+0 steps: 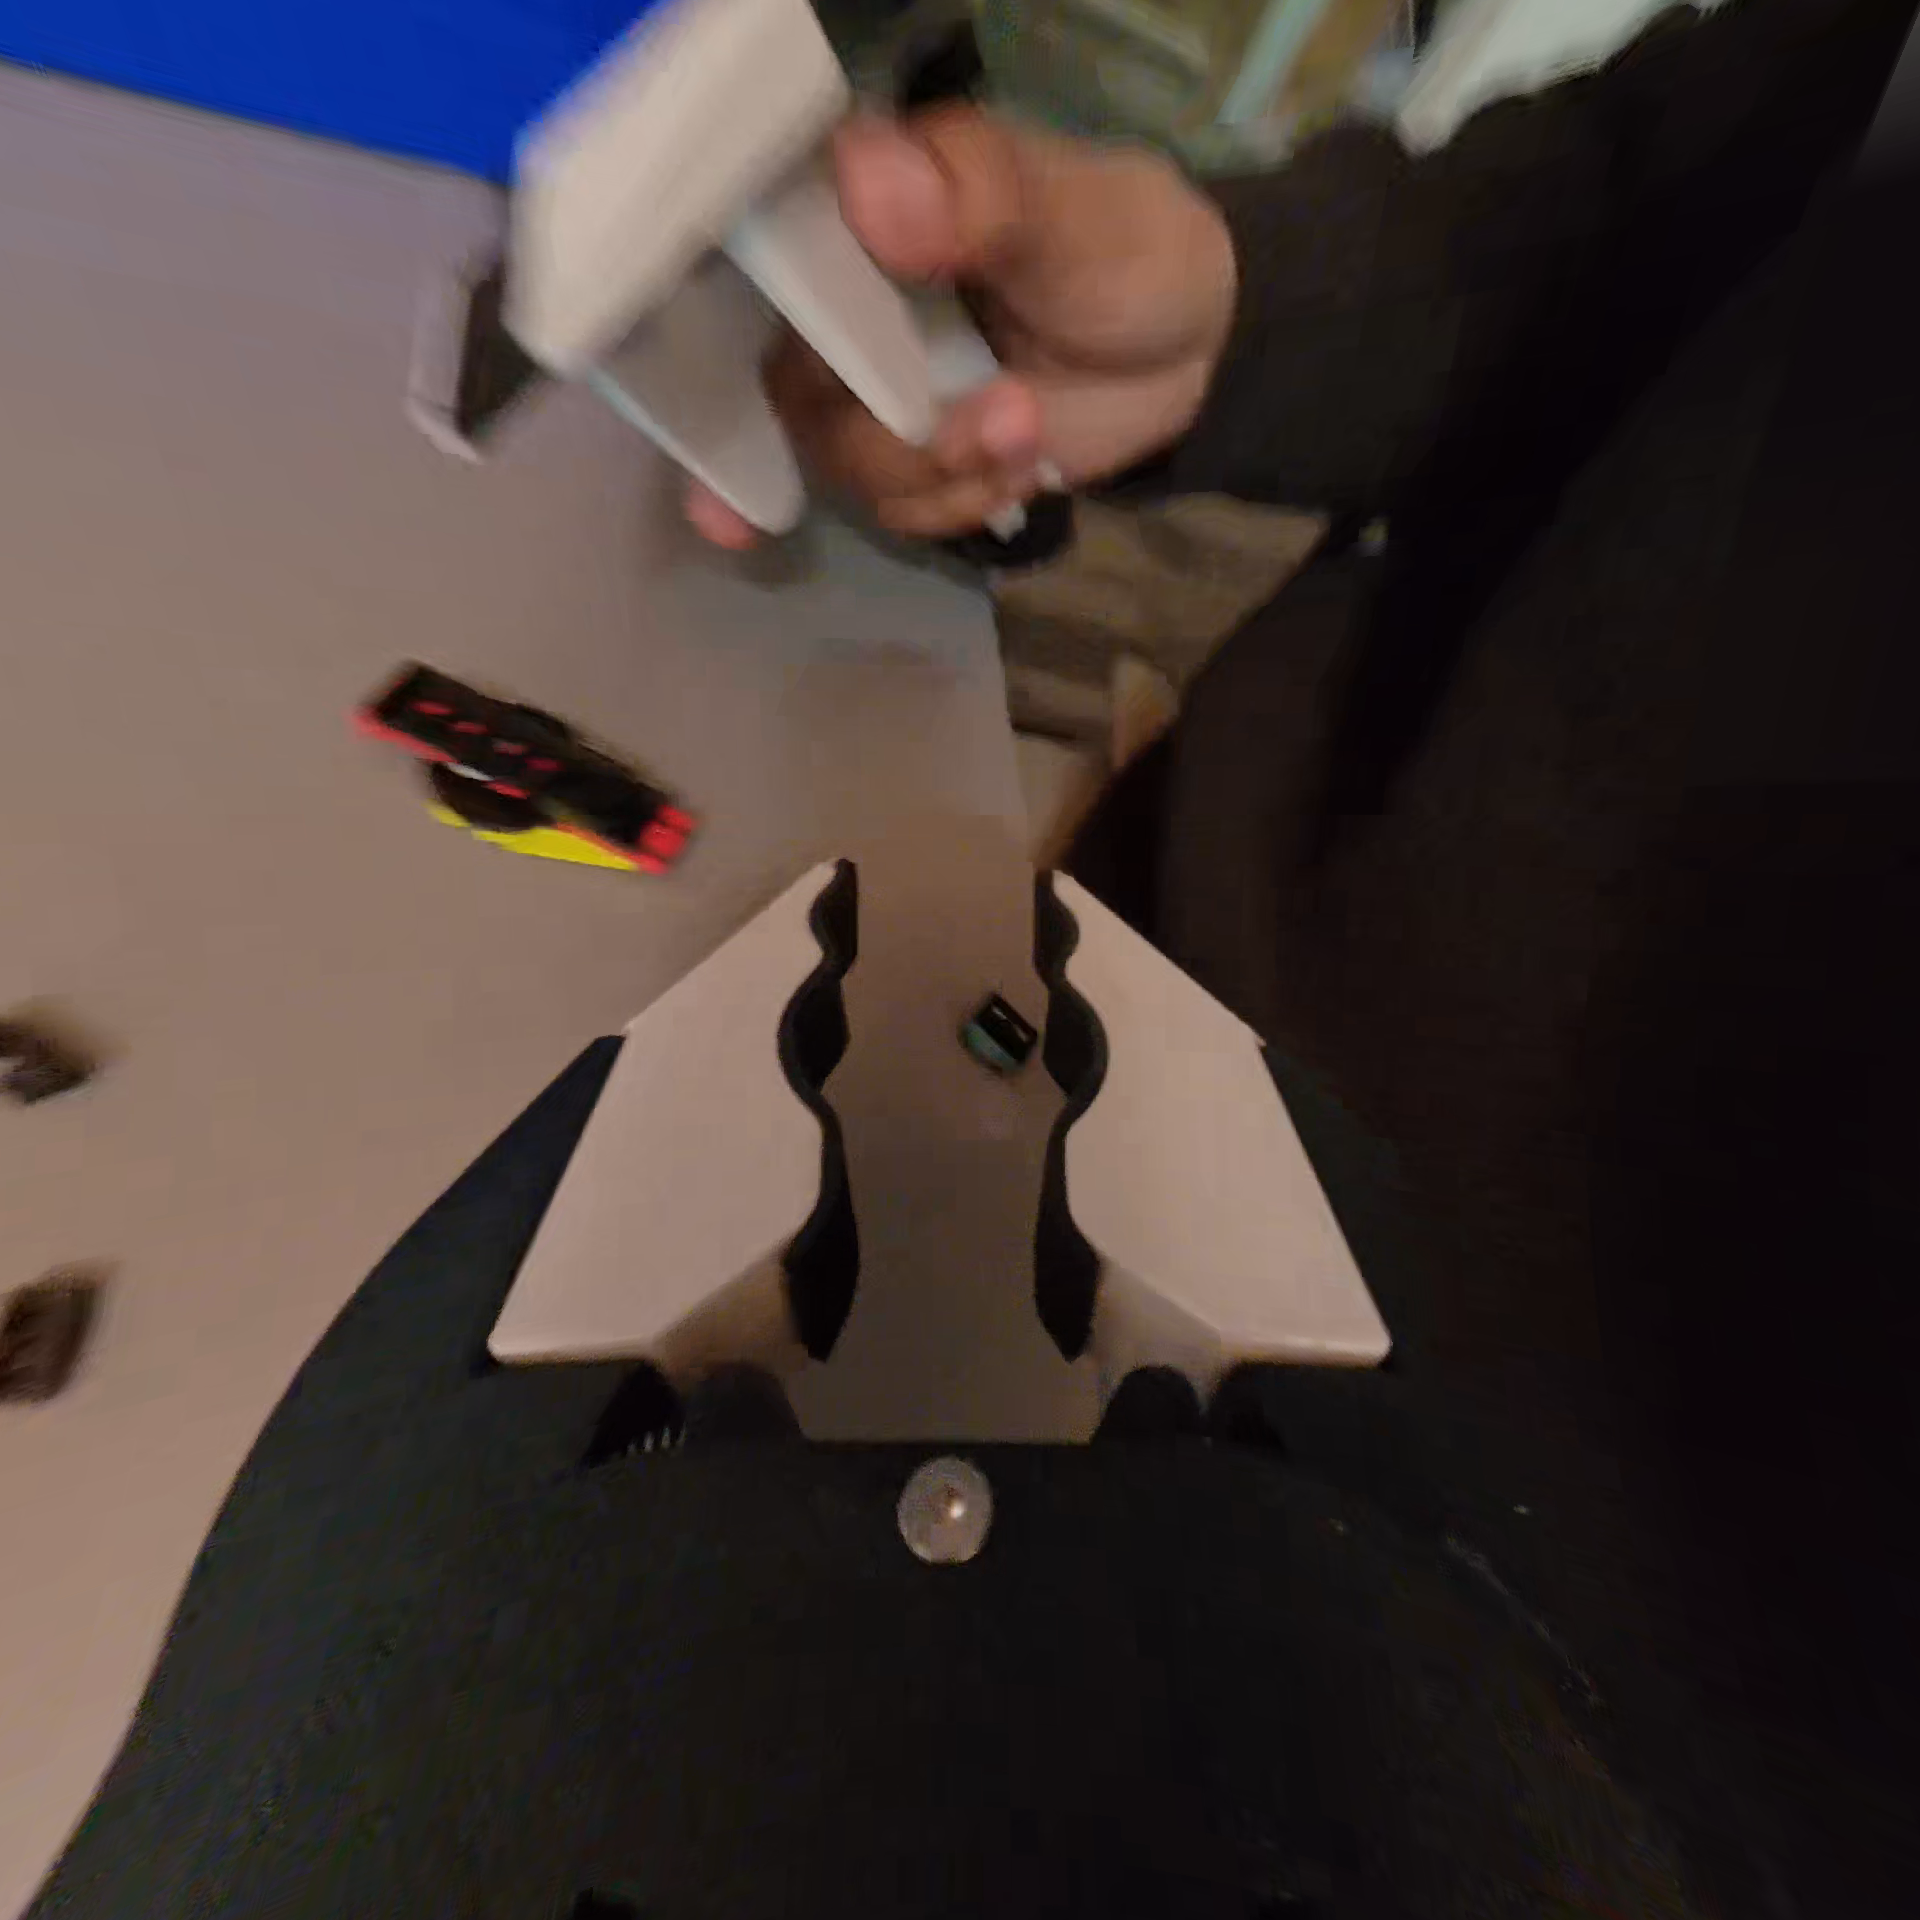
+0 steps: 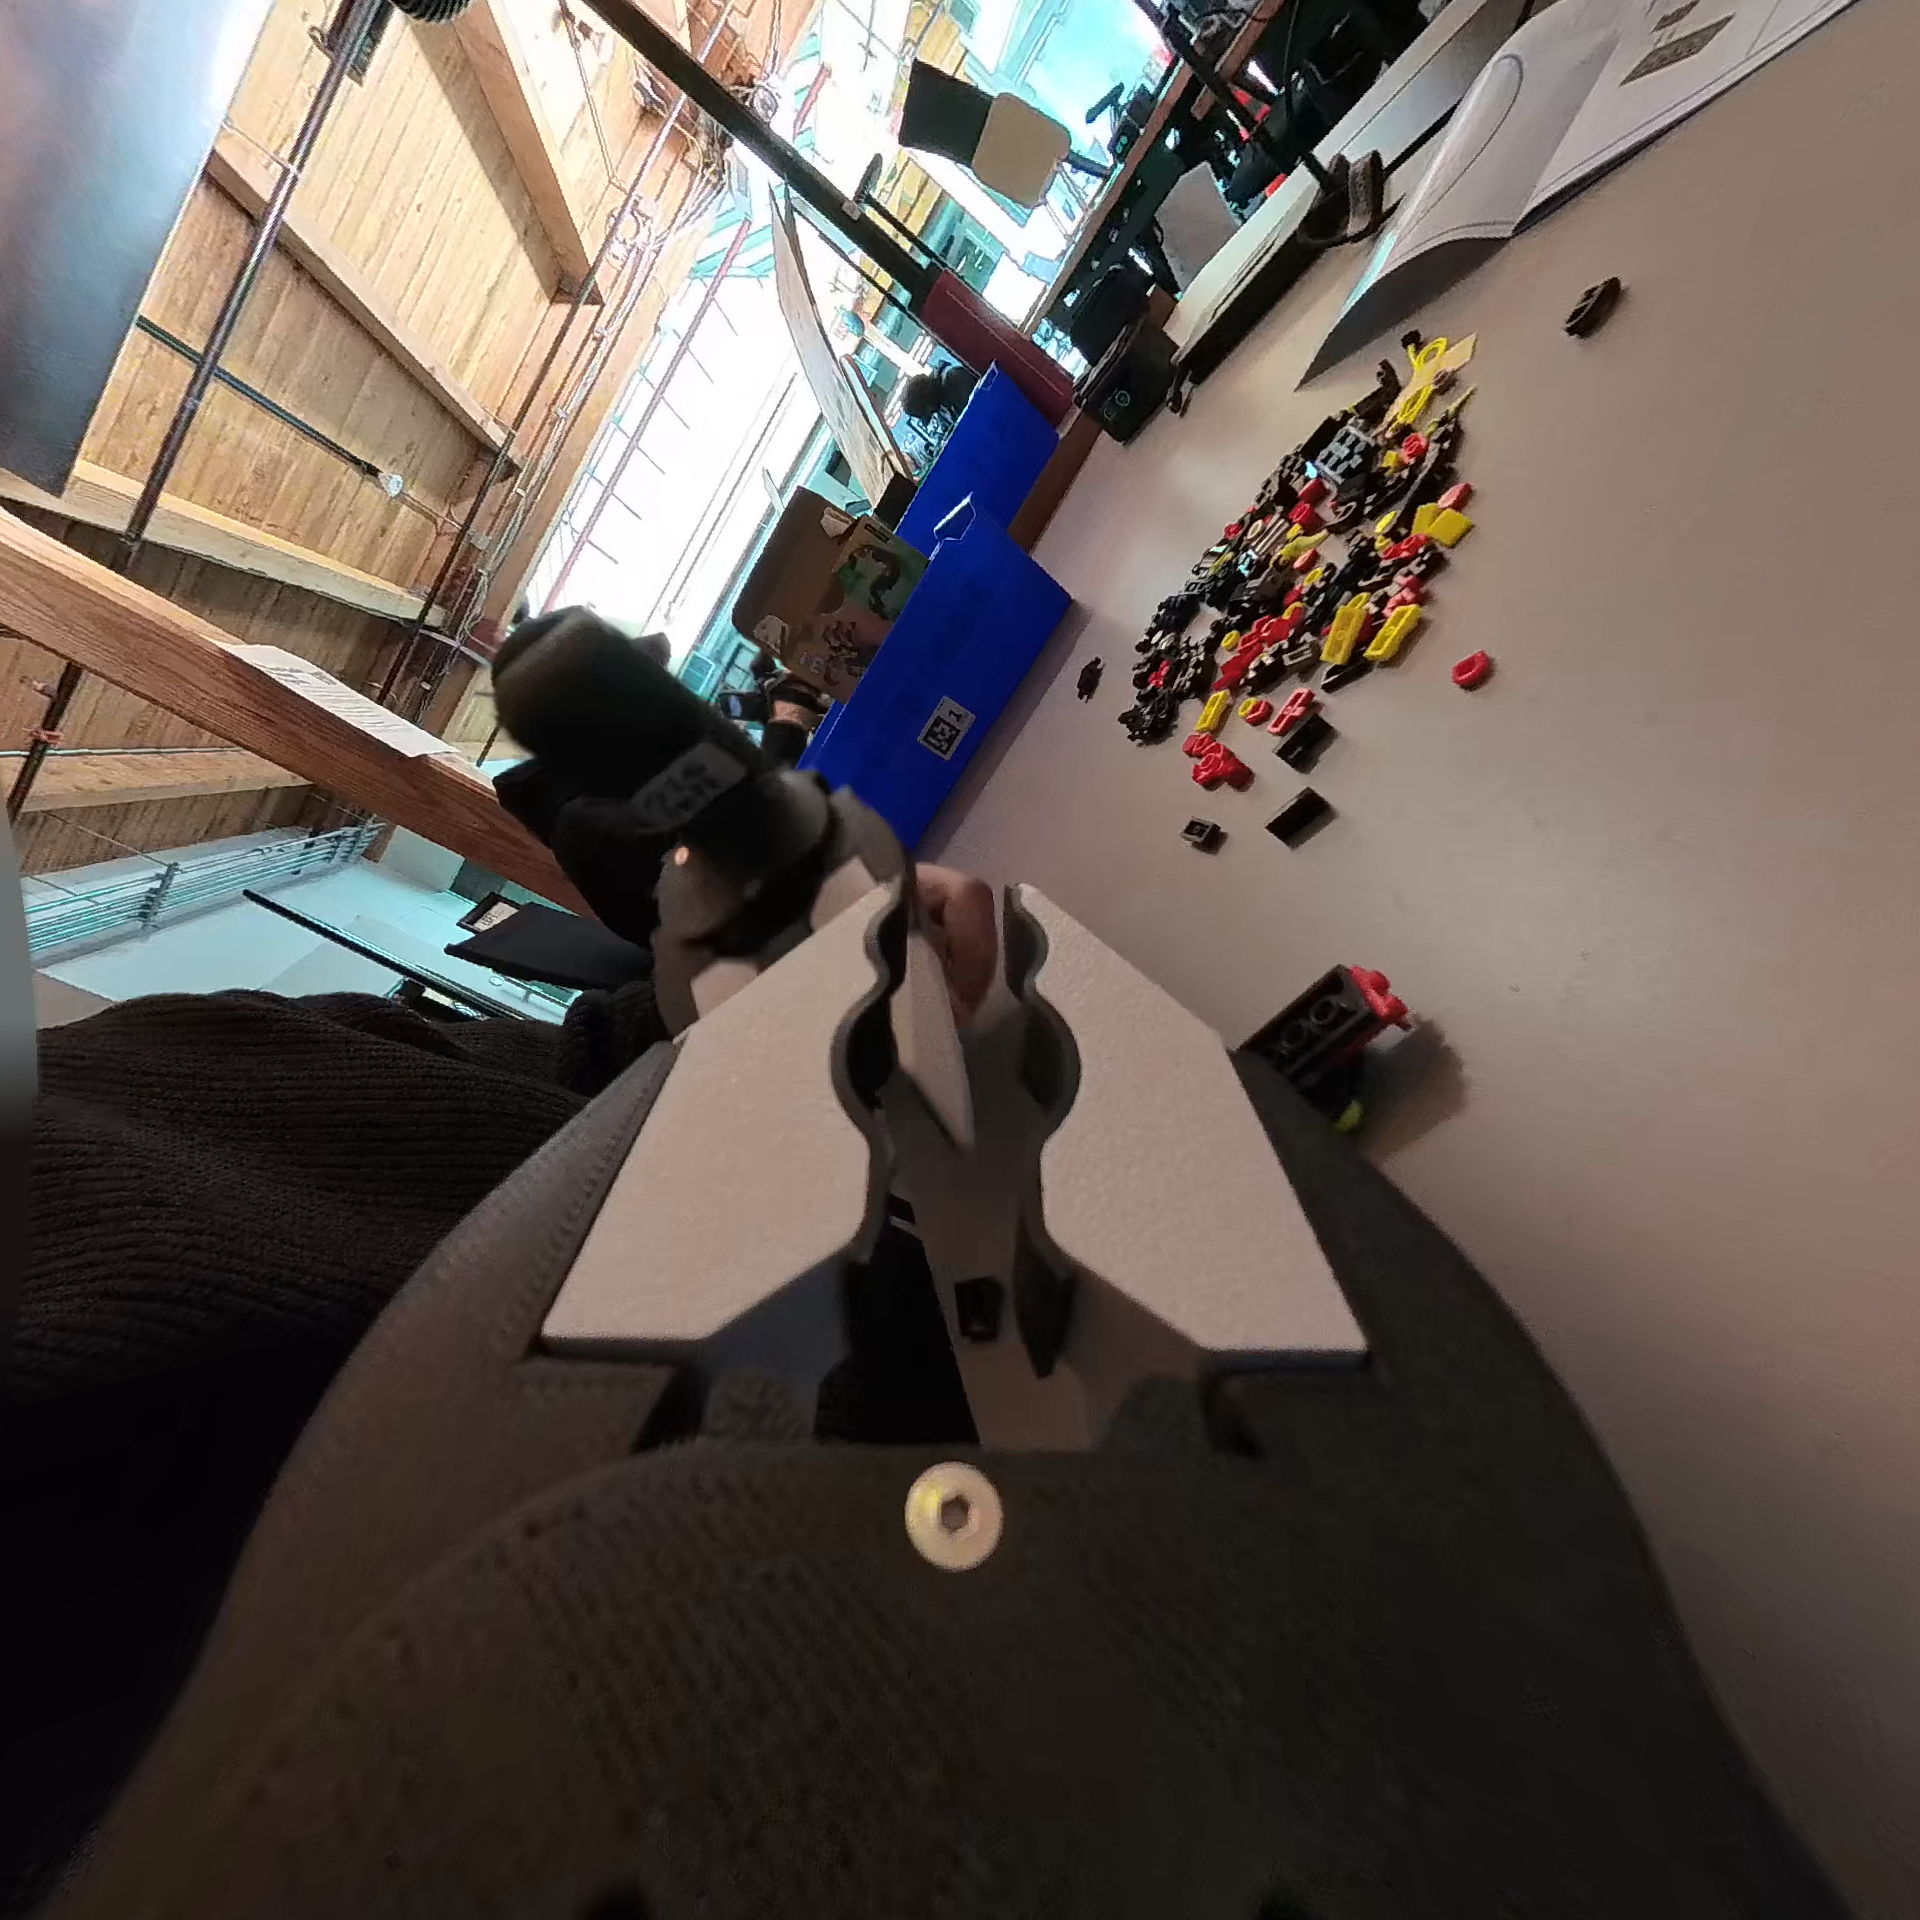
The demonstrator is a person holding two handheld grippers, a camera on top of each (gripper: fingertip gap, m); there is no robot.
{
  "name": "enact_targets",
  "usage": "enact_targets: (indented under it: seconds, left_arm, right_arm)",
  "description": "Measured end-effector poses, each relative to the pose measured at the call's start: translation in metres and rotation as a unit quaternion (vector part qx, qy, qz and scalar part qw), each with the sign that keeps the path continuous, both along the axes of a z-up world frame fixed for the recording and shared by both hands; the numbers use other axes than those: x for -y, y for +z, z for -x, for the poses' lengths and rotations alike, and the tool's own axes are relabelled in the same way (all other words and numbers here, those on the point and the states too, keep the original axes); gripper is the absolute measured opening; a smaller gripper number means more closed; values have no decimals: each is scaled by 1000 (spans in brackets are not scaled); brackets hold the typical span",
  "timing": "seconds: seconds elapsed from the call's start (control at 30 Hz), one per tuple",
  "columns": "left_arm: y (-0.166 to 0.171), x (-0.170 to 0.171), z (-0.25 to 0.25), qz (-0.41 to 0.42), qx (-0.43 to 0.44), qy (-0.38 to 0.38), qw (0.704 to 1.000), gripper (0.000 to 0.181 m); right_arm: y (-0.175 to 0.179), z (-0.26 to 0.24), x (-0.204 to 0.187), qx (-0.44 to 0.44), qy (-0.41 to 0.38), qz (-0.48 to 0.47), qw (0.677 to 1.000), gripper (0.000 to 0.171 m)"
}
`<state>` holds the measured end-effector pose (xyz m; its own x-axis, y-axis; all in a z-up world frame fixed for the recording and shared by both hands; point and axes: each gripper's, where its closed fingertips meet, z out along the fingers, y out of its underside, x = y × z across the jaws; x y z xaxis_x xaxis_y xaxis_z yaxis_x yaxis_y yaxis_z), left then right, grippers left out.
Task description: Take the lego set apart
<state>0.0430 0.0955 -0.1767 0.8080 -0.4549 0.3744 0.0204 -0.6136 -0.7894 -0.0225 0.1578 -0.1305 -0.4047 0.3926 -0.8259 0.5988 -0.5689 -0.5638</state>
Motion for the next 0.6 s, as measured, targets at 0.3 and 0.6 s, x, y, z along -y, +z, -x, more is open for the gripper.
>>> enact_targets:
  seconds: [0.3, 0.6]
  left_arm:
    - [-48, 18, -25, 68, -121, -82, 987, 14]
    - [-37, 10, 137, 64, -252, 218, 941, 0]
  right_arm:
    - [1, -1, 3, 4, 7, 13, 1000, 18]
    - [5, -1, -4, -2, -3, 15, 1000, 18]
